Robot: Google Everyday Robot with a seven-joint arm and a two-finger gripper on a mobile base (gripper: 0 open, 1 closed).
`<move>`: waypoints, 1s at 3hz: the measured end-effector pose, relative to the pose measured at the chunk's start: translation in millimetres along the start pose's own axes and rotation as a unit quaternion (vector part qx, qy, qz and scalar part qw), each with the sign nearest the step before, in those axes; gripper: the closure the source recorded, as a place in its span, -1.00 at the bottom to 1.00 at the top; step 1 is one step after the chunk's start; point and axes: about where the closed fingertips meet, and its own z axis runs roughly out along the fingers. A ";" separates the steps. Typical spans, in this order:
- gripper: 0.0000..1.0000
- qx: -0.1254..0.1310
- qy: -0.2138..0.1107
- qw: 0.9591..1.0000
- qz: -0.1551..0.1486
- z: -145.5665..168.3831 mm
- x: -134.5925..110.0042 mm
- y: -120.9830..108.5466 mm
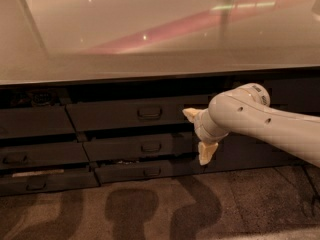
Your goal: Open top drawer
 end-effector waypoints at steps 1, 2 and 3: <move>-1.00 0.000 0.000 1.000 0.000 0.0 0.0 0.0; -1.00 0.011 0.000 1.000 0.015 -1.8 3.2 0.3; -1.00 0.020 0.002 0.999 0.026 -3.6 5.6 0.2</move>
Offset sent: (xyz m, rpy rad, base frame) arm 0.0011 -0.0092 0.0050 0.0415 -0.0343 -0.0677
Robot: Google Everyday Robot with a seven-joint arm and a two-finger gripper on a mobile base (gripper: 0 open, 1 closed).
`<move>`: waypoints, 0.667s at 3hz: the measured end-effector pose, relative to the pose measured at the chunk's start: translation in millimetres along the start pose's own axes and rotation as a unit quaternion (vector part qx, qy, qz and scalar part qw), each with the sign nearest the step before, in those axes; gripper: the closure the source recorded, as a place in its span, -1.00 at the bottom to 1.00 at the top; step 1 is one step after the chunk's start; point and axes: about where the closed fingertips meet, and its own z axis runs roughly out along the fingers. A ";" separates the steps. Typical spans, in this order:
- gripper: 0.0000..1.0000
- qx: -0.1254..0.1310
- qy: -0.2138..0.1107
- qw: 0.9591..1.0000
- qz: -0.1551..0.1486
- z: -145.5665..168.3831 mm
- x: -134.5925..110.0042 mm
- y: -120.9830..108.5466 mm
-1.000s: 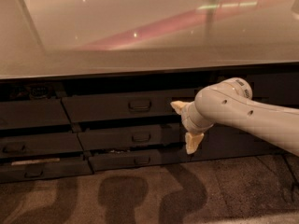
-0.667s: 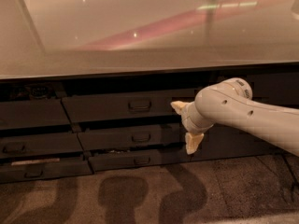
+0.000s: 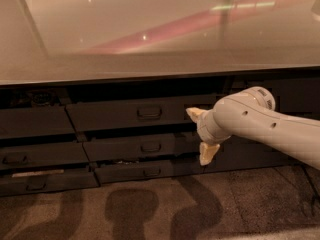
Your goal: Open top drawer
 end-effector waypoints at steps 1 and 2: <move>-1.00 0.011 0.013 1.000 0.013 -6.3 11.3 -11.4; -1.00 -0.017 0.014 0.999 0.034 10.0 32.4 -27.0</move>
Offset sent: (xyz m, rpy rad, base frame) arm 0.0945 -0.0503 0.0057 0.0059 0.1389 -0.1364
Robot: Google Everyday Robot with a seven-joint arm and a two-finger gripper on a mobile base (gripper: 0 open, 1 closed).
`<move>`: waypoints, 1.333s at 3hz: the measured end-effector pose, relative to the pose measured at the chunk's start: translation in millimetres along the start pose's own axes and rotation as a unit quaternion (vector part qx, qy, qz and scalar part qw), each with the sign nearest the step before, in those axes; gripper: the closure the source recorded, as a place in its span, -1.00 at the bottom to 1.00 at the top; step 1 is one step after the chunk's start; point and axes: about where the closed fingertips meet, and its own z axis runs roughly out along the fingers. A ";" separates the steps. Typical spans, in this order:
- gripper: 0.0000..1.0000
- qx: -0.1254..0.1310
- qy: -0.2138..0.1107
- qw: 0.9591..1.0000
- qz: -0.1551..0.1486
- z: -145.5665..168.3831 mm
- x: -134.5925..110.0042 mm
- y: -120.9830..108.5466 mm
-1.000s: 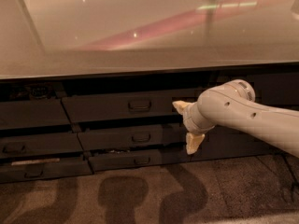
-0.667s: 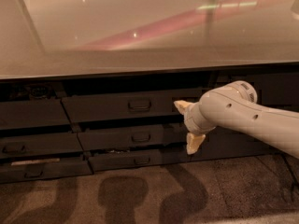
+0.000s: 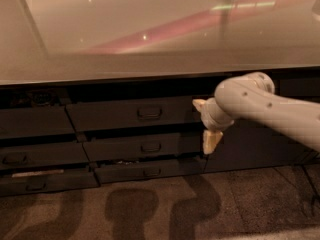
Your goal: Open top drawer
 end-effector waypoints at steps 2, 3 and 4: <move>-1.00 -0.017 0.007 1.000 0.021 2.9 22.4 -38.7; -1.00 -0.020 0.043 0.998 0.043 9.6 48.1 -66.5; -1.00 -0.024 0.085 0.994 0.067 15.2 75.6 -92.7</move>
Offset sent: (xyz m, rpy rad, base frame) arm 0.0308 -0.0129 0.0039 -0.0042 0.0448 -0.0296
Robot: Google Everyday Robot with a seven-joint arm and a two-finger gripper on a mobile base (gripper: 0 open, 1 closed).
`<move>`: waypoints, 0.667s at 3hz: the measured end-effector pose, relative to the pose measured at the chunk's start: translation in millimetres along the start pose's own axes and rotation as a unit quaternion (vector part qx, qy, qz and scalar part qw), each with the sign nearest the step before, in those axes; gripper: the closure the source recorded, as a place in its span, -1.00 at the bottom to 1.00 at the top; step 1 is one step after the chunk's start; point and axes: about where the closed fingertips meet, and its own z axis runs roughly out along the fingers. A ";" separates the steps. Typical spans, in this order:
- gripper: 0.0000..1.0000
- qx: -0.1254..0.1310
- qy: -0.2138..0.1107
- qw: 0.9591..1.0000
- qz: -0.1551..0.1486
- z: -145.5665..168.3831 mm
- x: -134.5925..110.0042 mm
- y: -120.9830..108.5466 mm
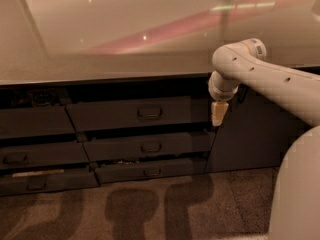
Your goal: Open top drawer
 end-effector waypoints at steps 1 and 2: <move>-1.00 0.000 0.000 1.000 0.000 0.2 0.1 0.1; -1.00 -0.012 0.003 1.000 0.006 12.5 3.7 6.3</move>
Offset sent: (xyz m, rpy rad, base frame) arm -0.0011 -0.0079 -0.0249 -0.0023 0.0456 -0.0302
